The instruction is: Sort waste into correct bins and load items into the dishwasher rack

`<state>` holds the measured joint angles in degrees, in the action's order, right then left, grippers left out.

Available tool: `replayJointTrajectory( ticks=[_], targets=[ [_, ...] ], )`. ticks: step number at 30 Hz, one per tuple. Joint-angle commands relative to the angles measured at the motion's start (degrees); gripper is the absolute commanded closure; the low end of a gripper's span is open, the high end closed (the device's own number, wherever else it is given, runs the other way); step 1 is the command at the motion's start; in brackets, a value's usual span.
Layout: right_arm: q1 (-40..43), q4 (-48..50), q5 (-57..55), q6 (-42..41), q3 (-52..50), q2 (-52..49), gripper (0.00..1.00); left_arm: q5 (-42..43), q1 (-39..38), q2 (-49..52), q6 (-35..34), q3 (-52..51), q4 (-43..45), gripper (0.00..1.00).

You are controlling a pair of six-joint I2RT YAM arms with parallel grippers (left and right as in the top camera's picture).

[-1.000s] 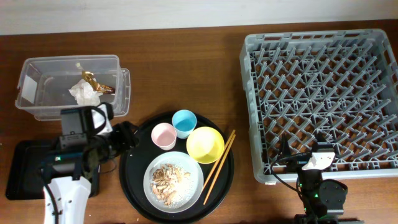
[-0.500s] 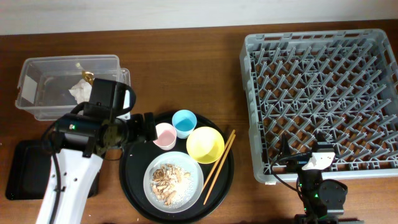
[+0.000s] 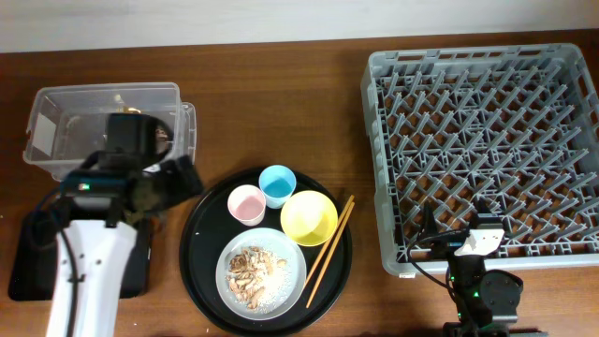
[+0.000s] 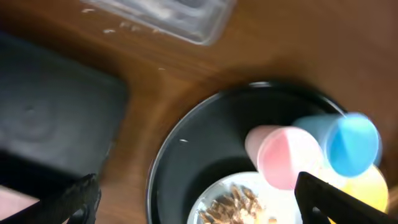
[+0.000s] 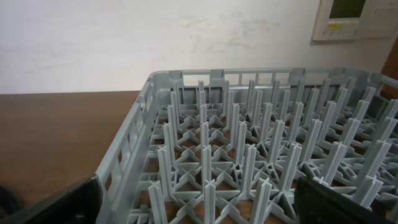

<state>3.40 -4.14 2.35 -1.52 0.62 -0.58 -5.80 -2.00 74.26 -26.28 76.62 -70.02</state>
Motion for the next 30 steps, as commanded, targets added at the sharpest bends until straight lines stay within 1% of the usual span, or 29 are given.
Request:
replayJointTrajectory(
  ticks=[1, 3, 7, 8, 10, 13, 15, 19, 20, 22, 23, 24, 25, 27, 29, 30],
  targets=[
    [0.39, -0.33, -0.48, -0.2, -0.31, 0.37, 0.01, 1.62, 9.22, 0.0, -2.84, 1.11, -1.31, 0.01],
    [0.39, -0.33, -0.48, -0.2, -0.31, 0.37, 0.01, 2.99, 11.37, 0.0, -2.8, 1.11, -2.69, 0.01],
    [0.39, -0.33, -0.48, -0.2, -0.31, 0.37, 0.01, 3.78, 11.91, 0.0, -2.84, 1.11, -4.28, 0.01],
    [0.39, -0.33, -0.48, -0.2, -0.31, 0.37, 0.01, 3.04, 11.91, 0.0, -2.8, 1.11, -4.5, 0.01],
    [0.39, -0.33, -0.48, -0.2, -0.31, 0.37, 0.02, -2.29, 12.76, 0.0, -2.89, 1.11, -4.2, 0.01],
    [0.39, -0.33, -0.48, -0.2, -0.31, 0.37, 0.01, 1.9, 19.26, 0.0, -6.82, 1.11, -4.11, 0.01],
    [0.39, -0.33, -0.48, -0.2, -0.31, 0.37, 0.01, 2.12, 22.16, 0.0, -6.91, 1.11, -4.31, 0.01],
    [0.39, -0.09, -0.46, -0.24, -0.31, 0.37, 0.02, 1.95, 22.8, 0.0, -6.91, 1.11, -6.38, 0.01],
    [0.37, 3.02, 2.25, -1.44, -0.31, 0.37, 0.01, 1.95, 22.8, 0.0, -6.91, 1.11, -7.26, 0.01],
    [0.37, 8.31, 15.08, -10.73, -0.31, 0.37, 0.01, 1.97, 22.8, 0.0, -6.91, 1.11, -8.11, 0.01],
    [0.37, 10.43, 24.79, -19.21, -0.31, 0.37, 0.01, 1.95, 22.8, 0.0, -6.91, 1.11, -8.33, 0.01],
    [0.37, 11.45, 36.89, -29.79, -0.31, 0.37, 0.01, 1.97, 22.8, 0.0, -6.91, 1.11, -8.31, 0.01],
    [0.37, 11.58, 44.41, -37.09, -0.31, 0.37, 0.01, 1.97, 22.8, 0.0, -6.93, 1.11, -8.28, 0.01],
    [0.37, 15.02, 45.2, -54.51, -0.31, 0.37, 0.01, 1.97, 22.8, 0.0, -6.93, 1.11, -8.31, 0.01],
    [0.37, 17.73, 44.39, -64.13, -0.31, 0.37, 0.01, 1.97, 22.8, 0.0, -6.91, 1.11, -8.33, 0.01],
    [0.37, 21.51, 44.74, -66.71, -0.31, 0.37, 0.01, 1.97, 22.8, 0.0, -6.91, 1.11, -8.33, 0.01]
  ],
)
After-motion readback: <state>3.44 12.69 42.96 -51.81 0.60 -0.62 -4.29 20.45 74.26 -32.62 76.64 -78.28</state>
